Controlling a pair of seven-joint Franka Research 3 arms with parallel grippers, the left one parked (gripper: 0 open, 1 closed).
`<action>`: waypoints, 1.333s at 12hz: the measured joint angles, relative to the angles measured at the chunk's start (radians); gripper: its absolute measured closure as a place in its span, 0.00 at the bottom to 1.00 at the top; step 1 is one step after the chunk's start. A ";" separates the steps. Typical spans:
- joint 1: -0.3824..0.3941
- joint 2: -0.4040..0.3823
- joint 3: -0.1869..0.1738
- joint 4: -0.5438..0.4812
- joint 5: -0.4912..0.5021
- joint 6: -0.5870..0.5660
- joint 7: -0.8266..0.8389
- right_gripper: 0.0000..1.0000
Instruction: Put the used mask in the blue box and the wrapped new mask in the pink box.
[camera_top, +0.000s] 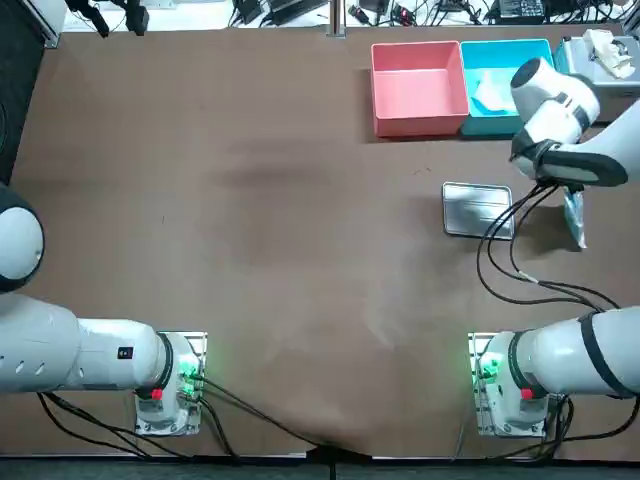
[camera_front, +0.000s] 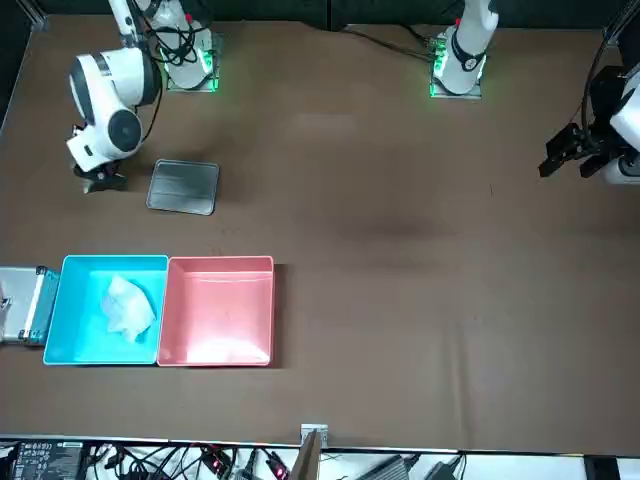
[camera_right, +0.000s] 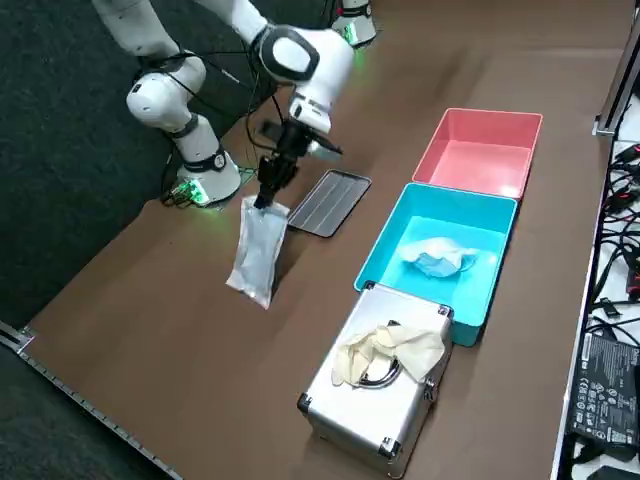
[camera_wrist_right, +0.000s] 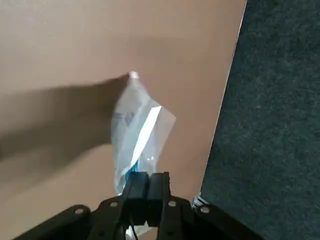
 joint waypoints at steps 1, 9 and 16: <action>0.000 -0.031 0.000 0.013 0.021 -0.031 -0.039 0.99; 0.088 -0.200 0.003 0.278 0.227 -0.363 -0.226 0.99; 0.199 -0.087 0.008 0.739 0.396 -0.445 -0.192 0.99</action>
